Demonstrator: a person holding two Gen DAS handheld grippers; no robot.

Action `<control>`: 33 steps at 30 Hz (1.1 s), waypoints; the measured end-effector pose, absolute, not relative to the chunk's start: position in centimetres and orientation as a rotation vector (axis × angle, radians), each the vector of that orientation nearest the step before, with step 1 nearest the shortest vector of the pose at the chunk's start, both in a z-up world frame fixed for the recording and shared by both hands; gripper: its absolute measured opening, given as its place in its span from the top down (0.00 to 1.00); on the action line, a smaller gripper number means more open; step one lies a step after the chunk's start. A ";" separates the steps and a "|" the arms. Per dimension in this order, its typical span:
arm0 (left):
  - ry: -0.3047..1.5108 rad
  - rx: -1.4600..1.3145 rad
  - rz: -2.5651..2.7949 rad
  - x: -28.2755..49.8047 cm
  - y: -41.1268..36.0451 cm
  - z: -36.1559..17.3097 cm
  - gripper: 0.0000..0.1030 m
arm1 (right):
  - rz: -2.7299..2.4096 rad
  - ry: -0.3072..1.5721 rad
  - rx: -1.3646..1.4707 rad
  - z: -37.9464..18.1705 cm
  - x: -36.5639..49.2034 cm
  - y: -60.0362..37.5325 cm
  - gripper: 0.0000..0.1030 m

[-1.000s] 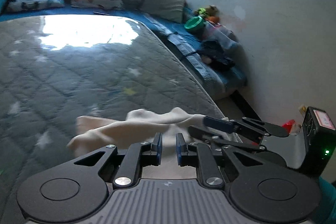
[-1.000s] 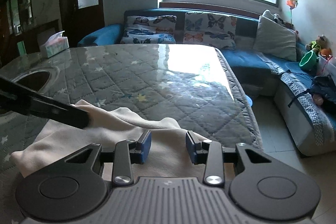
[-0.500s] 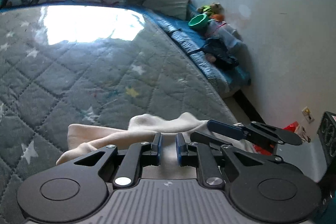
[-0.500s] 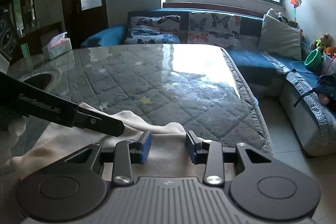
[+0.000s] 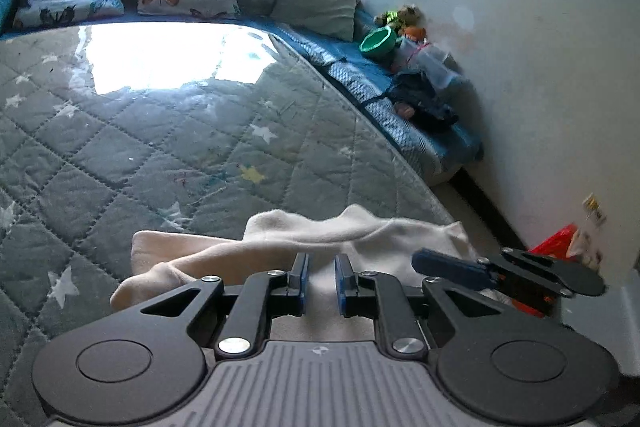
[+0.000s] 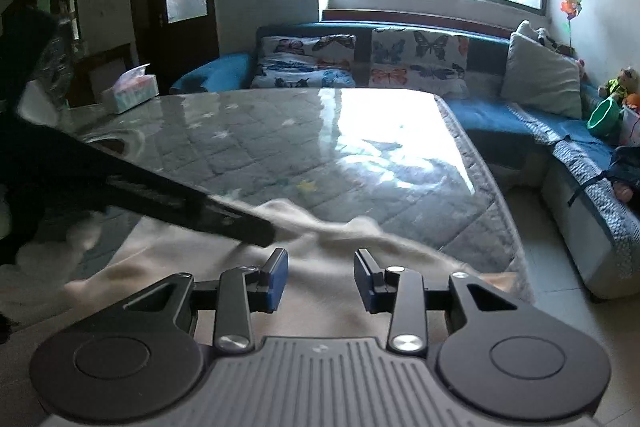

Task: Fold clothes
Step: 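Open the left tool and release the folded edge onto the stack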

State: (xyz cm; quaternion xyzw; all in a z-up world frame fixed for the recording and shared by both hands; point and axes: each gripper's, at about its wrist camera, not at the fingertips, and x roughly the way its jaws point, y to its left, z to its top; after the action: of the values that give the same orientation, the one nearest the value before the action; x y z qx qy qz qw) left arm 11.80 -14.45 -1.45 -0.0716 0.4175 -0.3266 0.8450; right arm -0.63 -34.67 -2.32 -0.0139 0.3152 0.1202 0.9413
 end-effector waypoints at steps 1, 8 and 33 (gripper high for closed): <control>0.886 -0.148 -0.681 11.9 -14.5 -1.7 0.85 | 0.247 0.648 -0.029 -2.5 -1.0 -34.5 0.65; 0.888 -0.150 -0.662 11.9 -14.7 -2.1 0.85 | 0.257 0.652 -0.068 -3.0 -5.1 -33.4 0.65; 0.850 -0.053 -0.667 5.1 -11.3 -0.6 0.63 | 0.086 0.627 0.022 -2.7 -10.4 -38.2 0.62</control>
State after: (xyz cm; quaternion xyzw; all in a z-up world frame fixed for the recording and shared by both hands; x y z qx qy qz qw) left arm 5.10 -11.25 -0.63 -0.0251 0.4044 -0.3174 0.8574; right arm -10.43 -38.19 -2.68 0.0108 0.3084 0.0423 0.9502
